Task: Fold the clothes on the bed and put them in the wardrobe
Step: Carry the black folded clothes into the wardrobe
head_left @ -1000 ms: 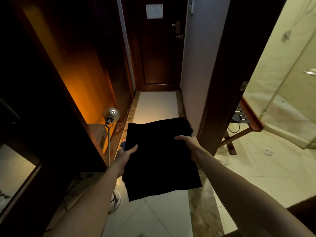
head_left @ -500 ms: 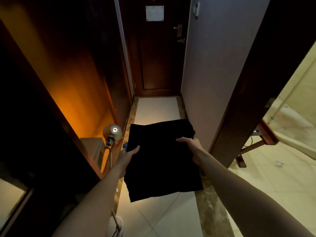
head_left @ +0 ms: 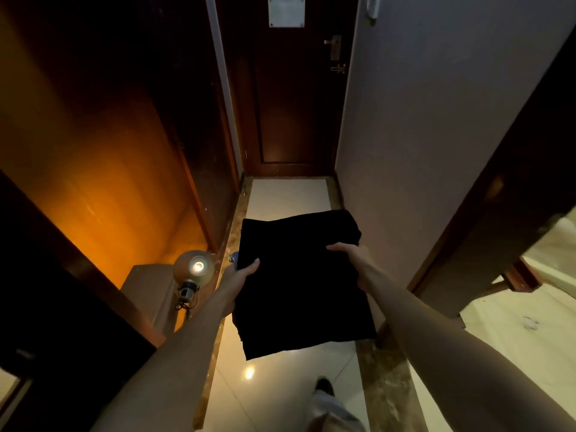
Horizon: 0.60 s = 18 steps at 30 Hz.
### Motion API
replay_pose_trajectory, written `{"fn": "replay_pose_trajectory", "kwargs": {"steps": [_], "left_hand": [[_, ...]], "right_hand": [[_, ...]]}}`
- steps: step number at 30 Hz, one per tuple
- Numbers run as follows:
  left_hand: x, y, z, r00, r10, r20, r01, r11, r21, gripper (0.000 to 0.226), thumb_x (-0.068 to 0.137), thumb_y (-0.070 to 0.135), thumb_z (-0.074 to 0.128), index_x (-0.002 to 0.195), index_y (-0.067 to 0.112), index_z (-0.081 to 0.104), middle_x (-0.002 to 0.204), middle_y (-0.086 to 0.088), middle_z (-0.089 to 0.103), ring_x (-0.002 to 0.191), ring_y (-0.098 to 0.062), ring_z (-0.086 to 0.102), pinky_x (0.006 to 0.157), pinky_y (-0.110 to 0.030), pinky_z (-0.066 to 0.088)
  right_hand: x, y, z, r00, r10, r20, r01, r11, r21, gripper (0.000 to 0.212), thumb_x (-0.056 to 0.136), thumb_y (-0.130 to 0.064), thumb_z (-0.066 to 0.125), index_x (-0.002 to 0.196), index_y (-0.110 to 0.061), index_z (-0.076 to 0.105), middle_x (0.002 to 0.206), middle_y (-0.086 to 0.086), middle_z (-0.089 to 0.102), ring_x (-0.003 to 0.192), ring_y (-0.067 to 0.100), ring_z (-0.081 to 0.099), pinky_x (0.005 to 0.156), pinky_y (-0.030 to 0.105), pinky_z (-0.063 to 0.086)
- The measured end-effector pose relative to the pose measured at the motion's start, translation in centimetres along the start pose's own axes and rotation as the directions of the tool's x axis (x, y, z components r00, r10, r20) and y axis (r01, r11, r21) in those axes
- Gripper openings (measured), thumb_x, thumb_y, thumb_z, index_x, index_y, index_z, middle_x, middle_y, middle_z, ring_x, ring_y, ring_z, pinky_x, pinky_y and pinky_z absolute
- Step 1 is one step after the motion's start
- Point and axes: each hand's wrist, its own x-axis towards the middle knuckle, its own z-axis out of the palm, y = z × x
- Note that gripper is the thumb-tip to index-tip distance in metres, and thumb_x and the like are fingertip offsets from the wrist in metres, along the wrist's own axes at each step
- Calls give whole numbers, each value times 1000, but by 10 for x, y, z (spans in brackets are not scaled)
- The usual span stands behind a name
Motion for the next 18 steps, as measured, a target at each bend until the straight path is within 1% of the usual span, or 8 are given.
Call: {"fn": "replay_pose_trajectory", "kwargs": {"steps": [2,3,6,10,12,14,16,18], "left_hand": [[29,7,3,1000,1,-24,-1,1000,19,25,93,22,61,118,23,58,108,-7,68,102,-26,65,99,-42,44],[43,12,5,999,6,-44,-5,1000,22,27,93,24,61,120,24,57,111,-7,67,104,-27,64,100,-42,43],[86,27,10,996,21,-86,-19,1000,24,32,94,28,60,125,29,54,117,-7,66,108,-26,63,98,-41,45],[135,40,14,992,34,-122,-32,999,16,37,94,32,59,130,30,51,121,-5,63,112,-26,61,91,-37,47],[155,45,12,988,29,-153,-26,999,18,50,91,37,62,138,31,44,128,-5,59,119,-27,56,99,-41,45],[172,50,7,985,2,-171,2,1000,23,54,88,43,65,137,35,44,129,-5,58,120,-28,56,103,-44,43],[193,51,-3,976,-4,-217,9,1000,22,54,81,51,70,130,40,50,127,-5,62,116,-28,60,99,-43,46],[213,53,-12,968,-8,-252,9,1000,1,62,75,56,75,130,39,51,125,-5,64,112,-27,64,92,-41,49]], "right_hand": [[29,-18,1,1000,-5,31,5,1000,-1,67,73,-18,81,132,-7,51,106,12,68,88,26,70,64,31,54],[45,-28,0,999,-14,35,14,1000,-5,67,74,-18,80,133,-8,50,108,12,68,90,27,70,64,30,54],[88,-58,-1,998,-17,65,18,1000,-15,61,76,-15,78,131,-8,52,116,14,68,101,29,68,72,33,53],[136,-100,-1,995,15,104,-10,999,-49,46,80,-12,74,121,-7,55,113,14,67,100,28,67,78,33,53],[160,-119,2,993,23,116,-13,996,-89,49,79,-12,76,122,-6,55,114,14,67,102,29,66,81,35,53],[182,-131,7,990,40,137,-23,992,-125,49,78,-13,77,122,-8,56,114,14,67,105,30,65,90,39,53],[204,-141,14,986,58,158,-37,990,-132,42,80,-12,75,117,-11,57,111,13,67,104,30,65,95,42,51],[227,-153,25,982,72,175,-47,988,-145,43,80,-12,74,119,-10,56,110,13,67,101,29,65,89,40,53]]}}
